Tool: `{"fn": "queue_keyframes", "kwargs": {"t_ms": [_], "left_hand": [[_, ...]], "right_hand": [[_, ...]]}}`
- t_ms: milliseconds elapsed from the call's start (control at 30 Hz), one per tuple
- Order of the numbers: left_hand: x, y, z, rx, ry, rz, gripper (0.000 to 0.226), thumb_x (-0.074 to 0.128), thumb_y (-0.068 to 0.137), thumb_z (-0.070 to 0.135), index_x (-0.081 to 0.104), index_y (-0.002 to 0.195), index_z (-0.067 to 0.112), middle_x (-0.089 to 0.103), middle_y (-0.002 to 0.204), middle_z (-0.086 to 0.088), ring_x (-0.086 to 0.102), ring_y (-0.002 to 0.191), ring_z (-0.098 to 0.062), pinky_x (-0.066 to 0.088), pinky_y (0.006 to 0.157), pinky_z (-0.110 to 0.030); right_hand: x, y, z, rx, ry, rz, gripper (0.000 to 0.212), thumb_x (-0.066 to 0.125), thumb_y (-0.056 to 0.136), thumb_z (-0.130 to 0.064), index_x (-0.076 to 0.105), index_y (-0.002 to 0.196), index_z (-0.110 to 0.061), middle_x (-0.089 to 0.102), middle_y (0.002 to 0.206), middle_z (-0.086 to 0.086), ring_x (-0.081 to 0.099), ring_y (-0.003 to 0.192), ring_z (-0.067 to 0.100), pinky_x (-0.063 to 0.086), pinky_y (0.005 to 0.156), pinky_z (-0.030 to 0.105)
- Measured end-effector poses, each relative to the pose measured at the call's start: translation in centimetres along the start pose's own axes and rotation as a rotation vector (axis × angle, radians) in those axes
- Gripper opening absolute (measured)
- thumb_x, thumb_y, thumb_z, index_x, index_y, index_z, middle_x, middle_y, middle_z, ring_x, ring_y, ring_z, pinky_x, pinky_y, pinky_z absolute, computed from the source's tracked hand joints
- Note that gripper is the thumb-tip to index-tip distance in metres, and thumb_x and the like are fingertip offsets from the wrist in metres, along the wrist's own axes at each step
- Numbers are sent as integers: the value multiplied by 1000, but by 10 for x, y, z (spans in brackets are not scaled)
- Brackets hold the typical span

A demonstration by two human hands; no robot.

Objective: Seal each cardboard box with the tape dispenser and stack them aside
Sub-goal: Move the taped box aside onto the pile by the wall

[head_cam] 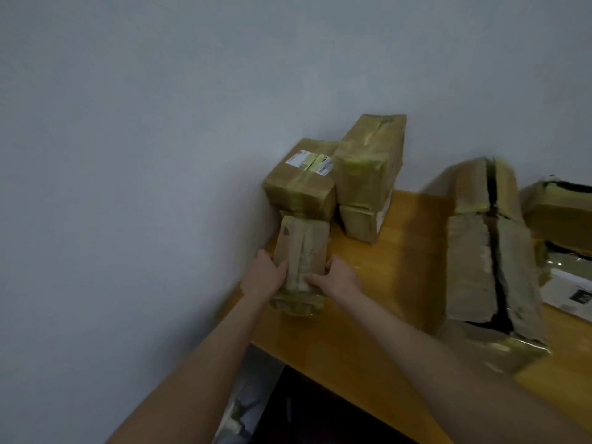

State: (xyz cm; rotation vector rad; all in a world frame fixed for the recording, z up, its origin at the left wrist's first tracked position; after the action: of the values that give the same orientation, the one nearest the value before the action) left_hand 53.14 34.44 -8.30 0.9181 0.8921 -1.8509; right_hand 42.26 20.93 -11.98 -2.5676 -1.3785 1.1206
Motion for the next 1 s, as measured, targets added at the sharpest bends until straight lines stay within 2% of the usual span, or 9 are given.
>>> {"fn": "queue_keyframes", "kwargs": {"t_ms": [100,167,333,467,533,633,833,900,1000], "left_hand": [[-11,33,-18,9,54,-35,46,51,95,38,49,126,3,59,121,-14,58,108,-30,51,90,-43],[-14,48,-21,39,174,-52,45,50,96,30,45,130,2,53,129,-17,53,116,-33,47,93,-42],[-21,65,7,181,204,60,44,45,96,20,39,138,7,43,141,-13,43,128,-30,41,98,-41],[-21,73,44,322,138,112,41,45,96,18,44,136,14,47,135,-8,47,123,-27,43,92,-40],[-11,70,71,403,115,103,37,43,96,17,48,133,17,50,131,-6,51,117,-26,45,86,-39],[15,51,118,496,69,46,33,43,96,14,52,127,20,51,126,-4,53,112,-26,44,77,-39],[62,-7,218,682,-34,-44,29,45,97,21,51,125,22,50,127,-1,54,113,-25,48,81,-40],[79,-26,246,703,-57,-80,37,47,97,27,44,133,21,46,135,-3,52,118,-26,46,86,-40],[115,-50,270,614,-110,-252,66,50,96,40,21,149,14,33,150,-10,40,132,-30,42,99,-42]], "right_hand": [[31,22,-20,68,-31,25,57,69,82,-49,49,122,-13,63,114,7,61,102,25,48,68,33],[49,32,-32,94,-59,23,60,67,85,-45,46,131,-13,63,117,8,61,105,27,48,72,33],[84,50,-54,64,27,-45,33,61,92,-25,52,119,-8,63,116,13,60,104,31,43,69,31],[61,55,-54,21,-26,-53,33,51,98,-32,54,128,-18,65,114,8,61,99,28,49,73,35],[20,53,-44,26,-111,79,30,51,97,-33,56,124,-22,65,111,5,61,96,26,48,69,34],[-59,35,-26,26,-213,365,25,50,96,-28,60,117,-22,64,114,6,62,101,28,53,77,38],[-186,-26,16,27,-319,685,24,47,97,-25,60,116,-22,58,118,0,56,109,21,49,87,38],[-217,-49,34,30,-332,759,23,48,96,-25,59,117,-23,57,117,-1,53,109,18,48,87,34],[-258,-85,70,112,-352,864,29,53,95,-30,54,124,-24,52,122,1,48,111,19,47,84,32]]}}
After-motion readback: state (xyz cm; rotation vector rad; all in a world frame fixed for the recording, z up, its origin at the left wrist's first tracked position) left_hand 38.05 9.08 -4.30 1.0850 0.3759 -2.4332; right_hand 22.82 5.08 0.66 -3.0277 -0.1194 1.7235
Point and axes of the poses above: each hand's wrist, its own y-axis towards the middle knuckle, its own x-axis out of the palm, z = x × y, the point moved 7 cm from there along y, towards the middle knuckle
